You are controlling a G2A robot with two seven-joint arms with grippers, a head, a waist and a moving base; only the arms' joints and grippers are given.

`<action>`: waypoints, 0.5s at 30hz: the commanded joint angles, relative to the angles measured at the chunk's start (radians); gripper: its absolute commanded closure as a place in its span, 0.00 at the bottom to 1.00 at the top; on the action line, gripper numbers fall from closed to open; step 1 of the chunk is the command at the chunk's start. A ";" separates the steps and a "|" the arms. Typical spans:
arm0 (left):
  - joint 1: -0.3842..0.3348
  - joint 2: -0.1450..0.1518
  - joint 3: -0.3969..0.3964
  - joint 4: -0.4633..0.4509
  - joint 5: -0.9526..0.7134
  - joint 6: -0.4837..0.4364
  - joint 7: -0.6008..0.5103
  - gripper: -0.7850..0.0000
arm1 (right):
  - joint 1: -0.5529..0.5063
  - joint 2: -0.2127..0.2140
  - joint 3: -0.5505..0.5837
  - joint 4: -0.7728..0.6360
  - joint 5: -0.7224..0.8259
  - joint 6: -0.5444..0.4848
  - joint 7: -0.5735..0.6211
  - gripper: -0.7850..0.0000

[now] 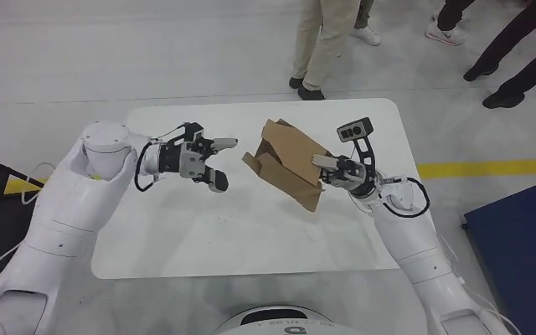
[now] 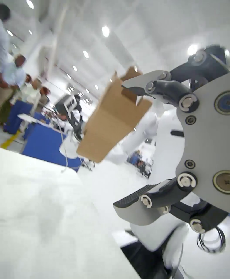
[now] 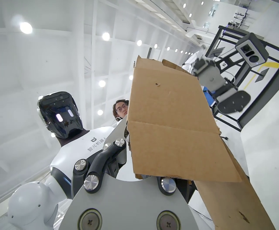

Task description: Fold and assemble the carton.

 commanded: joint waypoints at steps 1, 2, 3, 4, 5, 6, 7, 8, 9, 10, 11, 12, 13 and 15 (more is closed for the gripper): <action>-0.013 -0.009 0.025 -0.008 -0.010 -0.070 -0.048 0.00 | 0.005 -0.003 -0.003 0.004 0.028 0.007 0.006 1.00; -0.019 -0.011 0.030 -0.006 -0.018 -0.086 -0.056 0.00 | 0.006 -0.005 -0.005 0.005 0.052 0.013 0.011 1.00; -0.028 -0.016 0.038 -0.002 -0.024 -0.109 -0.059 0.00 | 0.006 -0.009 -0.010 0.006 0.111 0.026 0.023 1.00; -0.037 -0.021 0.044 0.000 -0.036 -0.127 -0.059 0.00 | 0.010 -0.012 -0.012 0.016 0.148 0.036 0.038 1.00; -0.046 -0.026 0.047 0.005 -0.058 -0.145 -0.054 0.00 | 0.014 -0.015 -0.015 0.027 0.183 0.047 0.053 1.00; -0.058 -0.032 0.049 0.011 -0.087 -0.164 -0.047 0.00 | 0.021 -0.020 -0.021 0.049 0.237 0.065 0.077 1.00; -0.064 -0.035 0.050 0.013 -0.099 -0.172 -0.044 0.00 | 0.025 -0.023 -0.025 0.065 0.259 0.074 0.088 1.00; -0.073 -0.040 0.051 0.015 -0.115 -0.181 -0.038 0.00 | 0.033 -0.027 -0.033 0.087 0.289 0.086 0.103 1.00; -0.085 -0.045 0.052 0.020 -0.134 -0.187 -0.023 0.00 | 0.041 -0.034 -0.047 0.116 0.337 0.108 0.130 1.00; -0.091 -0.047 0.053 0.023 -0.142 -0.188 -0.017 0.00 | 0.045 -0.038 -0.053 0.133 0.357 0.116 0.140 1.00; -0.101 -0.052 0.055 0.026 -0.158 -0.189 -0.010 0.00 | 0.054 -0.045 -0.069 0.165 0.388 0.135 0.165 1.00; -0.108 -0.055 0.059 0.029 -0.163 -0.187 -0.006 0.00 | 0.061 -0.050 -0.083 0.191 0.399 0.141 0.181 1.00; -0.113 -0.057 0.063 0.031 -0.162 -0.181 -0.002 0.00 | 0.067 -0.054 -0.091 0.210 0.396 0.137 0.188 1.00; -0.127 -0.062 0.078 0.031 -0.150 -0.161 0.011 0.00 | 0.079 -0.067 -0.119 0.246 0.422 0.142 0.214 1.00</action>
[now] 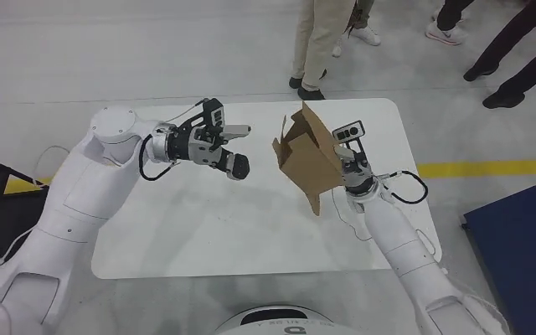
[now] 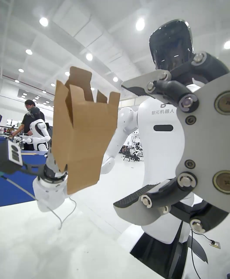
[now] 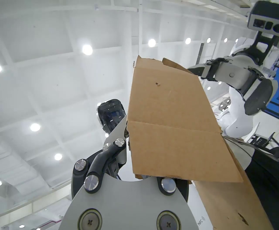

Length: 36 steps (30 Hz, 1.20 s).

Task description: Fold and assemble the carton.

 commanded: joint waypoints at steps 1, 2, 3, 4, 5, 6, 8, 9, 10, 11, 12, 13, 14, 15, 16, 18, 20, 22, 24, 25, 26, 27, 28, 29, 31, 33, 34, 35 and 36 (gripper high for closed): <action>-0.013 -0.006 0.021 -0.005 0.020 0.023 0.013 0.00 | 0.010 -0.012 -0.027 0.029 0.018 -0.005 0.011 1.00; -0.017 -0.008 0.027 -0.008 0.026 0.027 0.016 0.00 | 0.014 -0.015 -0.034 0.040 0.014 -0.009 0.011 1.00; -0.022 -0.010 0.037 -0.016 0.038 0.023 0.015 0.00 | 0.020 -0.019 -0.040 0.055 0.005 -0.009 0.011 1.00; -0.025 -0.013 0.048 -0.020 0.050 0.019 0.007 0.00 | 0.026 -0.023 -0.044 0.066 -0.001 -0.010 0.010 1.00; -0.030 -0.015 0.060 -0.022 0.071 0.018 0.003 0.00 | 0.031 -0.028 -0.046 0.072 0.001 -0.009 0.011 1.00; -0.033 -0.018 0.071 -0.024 0.083 0.015 -0.006 0.00 | 0.035 -0.031 -0.046 0.077 0.000 -0.009 0.010 1.00; -0.040 -0.022 0.088 -0.021 0.099 0.014 -0.016 0.00 | 0.045 -0.036 -0.043 0.084 -0.023 -0.012 0.008 1.00; -0.045 -0.025 0.097 -0.016 0.107 0.021 -0.015 0.00 | 0.047 -0.040 -0.040 0.085 -0.022 -0.009 0.011 1.00; -0.049 -0.027 0.100 -0.012 0.111 0.025 -0.012 0.00 | 0.048 -0.041 -0.038 0.085 -0.026 -0.009 0.011 1.00; -0.054 -0.029 0.104 -0.009 0.116 0.029 -0.005 0.00 | 0.049 -0.044 -0.037 0.084 -0.028 -0.009 0.011 1.00; -0.057 -0.031 0.106 -0.004 0.114 0.031 -0.001 0.00 | 0.049 -0.046 -0.035 0.081 -0.029 -0.009 0.011 1.00; -0.059 -0.033 0.106 0.001 0.109 0.032 0.002 0.00 | 0.049 -0.047 -0.033 0.081 -0.032 -0.009 0.011 1.00; -0.061 -0.034 0.106 0.007 0.107 0.033 0.007 0.00 | 0.049 -0.049 -0.031 0.078 -0.034 -0.009 0.011 1.00; -0.063 -0.036 0.106 0.012 0.107 0.035 0.010 0.00 | 0.048 -0.051 -0.030 0.075 -0.036 -0.009 0.011 1.00; -0.064 -0.036 0.106 0.014 0.108 0.036 0.009 0.00 | 0.048 -0.051 -0.029 0.074 -0.038 -0.009 0.011 1.00; -0.066 -0.038 0.107 0.020 0.107 0.040 0.005 0.00 | 0.049 -0.054 -0.028 0.067 -0.045 -0.009 0.011 1.00; -0.068 -0.040 0.111 0.020 0.111 0.043 0.000 0.00 | 0.050 -0.055 -0.027 0.062 -0.050 -0.009 0.011 1.00; -0.071 -0.043 0.120 0.017 0.116 0.047 -0.006 0.00 | 0.051 -0.057 -0.026 0.059 -0.054 -0.007 0.011 1.00; -0.077 -0.046 0.131 0.015 0.133 0.055 -0.010 0.00 | 0.053 -0.058 -0.025 0.060 -0.060 -0.007 0.011 1.00; -0.079 -0.047 0.136 0.015 0.142 0.057 -0.010 0.00 | 0.053 -0.059 -0.025 0.060 -0.059 -0.006 0.011 1.00; -0.081 -0.049 0.137 0.018 0.142 0.056 -0.010 0.00 | 0.054 -0.060 -0.024 0.062 -0.059 -0.007 0.011 1.00; -0.082 -0.050 0.138 0.022 0.144 0.057 -0.009 0.00 | 0.055 -0.061 -0.024 0.063 -0.060 -0.007 0.011 1.00; -0.085 -0.050 0.138 0.024 0.151 0.058 -0.005 0.00 | 0.055 -0.062 -0.023 0.064 -0.061 -0.007 0.011 1.00; -0.086 -0.051 0.134 0.028 0.146 0.056 -0.006 0.00 | 0.056 -0.063 -0.023 0.065 -0.062 -0.007 0.011 1.00; -0.088 -0.051 0.125 0.032 0.137 0.050 -0.009 0.00 | 0.055 -0.064 -0.022 0.067 -0.063 -0.006 0.011 1.00; -0.087 -0.050 0.111 0.034 0.124 0.038 -0.014 0.00 | 0.053 -0.066 -0.020 0.067 -0.057 -0.005 0.011 1.00; -0.085 -0.049 0.102 0.036 0.115 0.031 -0.016 0.00 | 0.052 -0.067 -0.019 0.066 -0.053 -0.005 0.011 1.00; -0.081 -0.048 0.092 0.038 0.104 0.024 -0.018 0.00 | 0.050 -0.068 -0.018 0.063 -0.051 -0.004 0.011 1.00; -0.078 -0.046 0.082 0.043 0.096 0.022 -0.016 0.00 | 0.048 -0.068 -0.016 0.061 -0.048 -0.003 0.011 1.00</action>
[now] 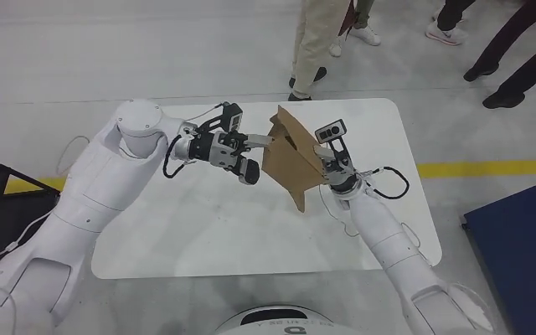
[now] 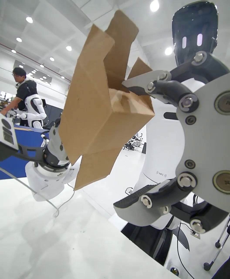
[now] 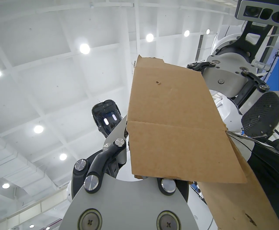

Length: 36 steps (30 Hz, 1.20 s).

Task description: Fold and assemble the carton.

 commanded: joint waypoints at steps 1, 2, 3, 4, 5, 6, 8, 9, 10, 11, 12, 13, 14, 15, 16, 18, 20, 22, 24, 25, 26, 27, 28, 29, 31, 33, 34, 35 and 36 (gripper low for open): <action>0.007 0.004 -0.018 0.008 -0.007 0.000 0.003 0.00 | -0.003 0.000 0.005 -0.003 0.000 -0.001 0.000 1.00; 0.011 0.006 -0.029 0.013 -0.004 0.002 0.007 0.00 | -0.005 0.001 0.014 0.001 -0.004 -0.005 0.000 1.00; 0.015 0.010 -0.041 0.020 -0.003 0.007 0.014 0.00 | -0.006 0.002 0.024 -0.001 0.001 -0.005 0.000 1.00; 0.021 0.013 -0.057 0.027 -0.012 0.010 0.017 0.00 | -0.006 0.002 0.024 -0.001 0.001 -0.005 0.000 1.00; 0.031 0.016 -0.079 0.038 -0.039 0.014 0.021 0.00 | -0.006 0.002 0.024 -0.001 0.001 -0.005 0.000 1.00; 0.041 0.018 -0.098 0.049 -0.077 0.020 0.021 0.00 | -0.006 0.002 0.024 -0.001 0.001 -0.005 0.000 1.00; 0.041 0.018 -0.098 0.049 -0.077 0.020 0.021 0.00 | -0.006 0.002 0.024 -0.001 0.001 -0.005 0.000 1.00; 0.041 0.018 -0.098 0.049 -0.077 0.020 0.021 0.00 | -0.006 0.002 0.024 -0.001 0.001 -0.005 0.000 1.00; 0.041 0.018 -0.098 0.049 -0.077 0.020 0.021 0.00 | -0.006 0.002 0.024 -0.001 0.001 -0.005 0.000 1.00; 0.041 0.018 -0.098 0.049 -0.077 0.020 0.021 0.00 | -0.006 0.002 0.024 -0.001 0.001 -0.005 0.000 1.00; 0.041 0.018 -0.098 0.049 -0.077 0.020 0.021 0.00 | -0.006 0.002 0.024 -0.001 0.001 -0.005 0.000 1.00; 0.041 0.018 -0.098 0.049 -0.077 0.020 0.021 0.00 | -0.006 0.002 0.024 -0.001 0.001 -0.005 0.000 1.00; 0.044 0.018 -0.098 0.049 -0.076 0.019 0.030 0.00 | -0.006 0.002 0.024 -0.001 0.001 -0.005 0.000 1.00; 0.054 0.017 -0.096 0.048 -0.068 0.022 0.063 0.00 | -0.006 0.002 0.024 -0.001 0.001 -0.005 0.000 1.00; 0.060 0.016 -0.092 0.041 -0.068 0.030 0.079 0.00 | -0.012 0.001 0.022 -0.004 0.000 0.007 -0.025 1.00; 0.056 0.012 -0.075 0.029 -0.054 0.052 0.089 0.00 | -0.014 -0.002 0.017 0.005 0.010 0.035 -0.042 1.00; 0.039 0.005 -0.050 0.023 -0.041 0.074 0.085 0.00 | -0.010 -0.008 0.009 0.023 0.024 0.051 -0.042 1.00; 0.019 -0.005 -0.025 0.036 -0.043 0.087 0.085 0.00 | -0.004 -0.014 -0.003 0.037 0.020 0.056 -0.038 1.00; 0.001 -0.016 -0.004 0.056 -0.061 0.093 0.082 0.00 | -0.001 -0.019 -0.013 0.042 0.019 0.066 -0.031 1.00; -0.010 -0.022 0.004 0.074 -0.066 0.089 0.087 0.00 | 0.001 -0.021 -0.017 0.045 0.019 0.071 -0.026 1.00; -0.014 -0.026 0.007 0.087 -0.082 0.085 0.088 0.00 | 0.002 -0.023 -0.020 0.046 0.017 0.074 -0.022 1.00; -0.016 -0.028 0.008 0.096 -0.091 0.084 0.089 0.00 | 0.002 -0.024 -0.021 0.047 0.020 0.077 -0.019 1.00; -0.020 -0.031 0.009 0.108 -0.094 0.083 0.094 0.00 | 0.001 -0.026 -0.022 0.048 0.027 0.084 -0.013 1.00; -0.023 -0.032 0.009 0.118 -0.093 0.082 0.097 0.00 | 0.000 -0.028 -0.022 0.050 0.033 0.089 -0.007 1.00; -0.026 -0.034 0.005 0.137 -0.097 0.089 0.105 0.00 | -0.001 -0.031 -0.021 0.054 0.040 0.097 0.000 1.00; -0.028 -0.035 0.001 0.145 -0.098 0.092 0.109 0.00 | -0.001 -0.033 -0.020 0.054 0.041 0.104 0.000 1.00; -0.029 -0.035 0.000 0.146 -0.097 0.093 0.107 0.00 | -0.002 -0.034 -0.019 0.054 0.039 0.106 0.000 1.00; -0.030 -0.036 -0.001 0.147 -0.097 0.094 0.106 0.00 | -0.002 -0.035 -0.019 0.053 0.039 0.112 0.000 1.00; -0.033 -0.036 0.000 0.143 -0.093 0.094 0.105 0.00 | -0.003 -0.035 -0.018 0.052 0.039 0.114 0.000 1.00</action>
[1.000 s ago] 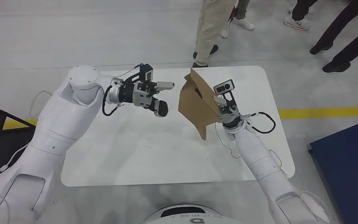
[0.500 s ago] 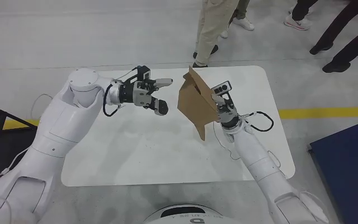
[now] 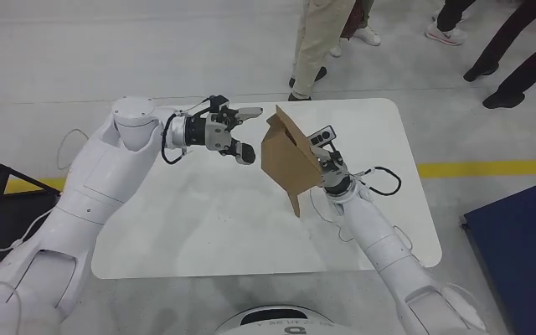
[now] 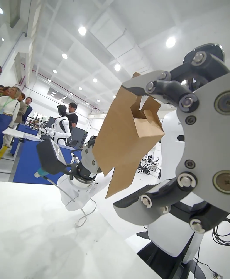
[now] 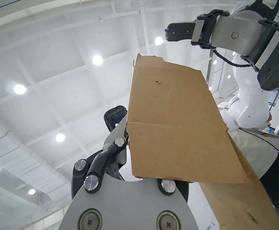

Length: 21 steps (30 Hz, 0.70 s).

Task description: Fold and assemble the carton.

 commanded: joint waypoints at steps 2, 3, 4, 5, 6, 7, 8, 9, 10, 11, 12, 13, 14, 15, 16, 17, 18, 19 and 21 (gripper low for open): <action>-0.009 -0.004 0.010 -0.016 0.017 -0.001 -0.015 0.00 | 0.000 -0.002 0.002 -0.001 -0.004 0.005 0.000 1.00; -0.013 -0.005 0.017 -0.021 0.028 -0.003 -0.026 0.00 | 0.001 -0.003 0.003 0.002 -0.006 0.006 0.000 1.00; -0.018 -0.007 0.025 -0.026 0.036 -0.006 -0.041 0.00 | 0.003 -0.004 0.004 0.006 -0.009 0.007 0.000 1.00; -0.024 -0.009 0.033 -0.030 0.046 -0.011 -0.059 0.00 | 0.005 -0.005 0.003 0.011 -0.010 0.010 0.000 1.00; -0.032 -0.011 0.040 -0.031 0.059 -0.016 -0.076 0.00 | 0.007 -0.006 0.003 0.015 -0.011 0.011 0.000 1.00; -0.040 -0.012 0.048 -0.032 0.077 -0.020 -0.091 0.00 | 0.009 -0.008 0.003 0.019 -0.012 0.011 0.000 1.00; -0.048 -0.013 0.055 -0.031 0.092 -0.024 -0.107 0.00 | 0.011 -0.009 0.003 0.023 -0.015 0.011 0.000 1.00; -0.056 -0.014 0.060 -0.029 0.105 -0.027 -0.121 0.00 | 0.012 -0.010 0.002 0.026 -0.015 0.012 0.000 1.00; -0.064 -0.015 0.065 -0.026 0.120 -0.030 -0.132 0.00 | 0.013 -0.012 0.002 0.028 -0.017 0.013 0.000 1.00; -0.070 -0.016 0.069 -0.022 0.134 -0.031 -0.140 0.00 | 0.015 -0.013 0.001 0.030 -0.020 0.013 0.000 1.00; -0.075 -0.016 0.071 -0.018 0.145 -0.026 -0.142 0.00 | 0.016 -0.014 0.001 0.033 -0.022 0.014 0.000 1.00; -0.081 -0.016 0.075 -0.017 0.160 -0.021 -0.144 0.00 | 0.017 -0.015 0.001 0.035 -0.024 0.014 -0.001 1.00; -0.088 -0.016 0.079 -0.019 0.180 -0.016 -0.148 0.00 | 0.018 -0.016 0.001 0.037 -0.027 0.015 -0.001 1.00; -0.094 -0.015 0.084 -0.021 0.201 -0.009 -0.153 0.00 | 0.019 -0.017 0.001 0.039 -0.028 0.015 -0.001 1.00; -0.099 -0.015 0.087 -0.023 0.218 -0.002 -0.155 0.00 | 0.020 -0.018 0.001 0.041 -0.031 0.015 -0.001 1.00; -0.103 -0.015 0.088 -0.026 0.228 0.002 -0.156 0.00 | 0.020 -0.019 0.001 0.042 -0.034 0.017 0.000 1.00; -0.106 -0.015 0.089 -0.029 0.238 0.005 -0.156 0.00 | 0.021 -0.020 0.002 0.044 -0.035 0.018 0.000 1.00; -0.110 -0.014 0.091 -0.032 0.253 0.010 -0.156 0.00 | 0.021 -0.021 0.002 0.045 -0.037 0.020 0.000 1.00; -0.119 -0.013 0.096 -0.045 0.284 0.022 -0.160 0.00 | 0.022 -0.022 0.004 0.047 -0.043 0.022 0.000 1.00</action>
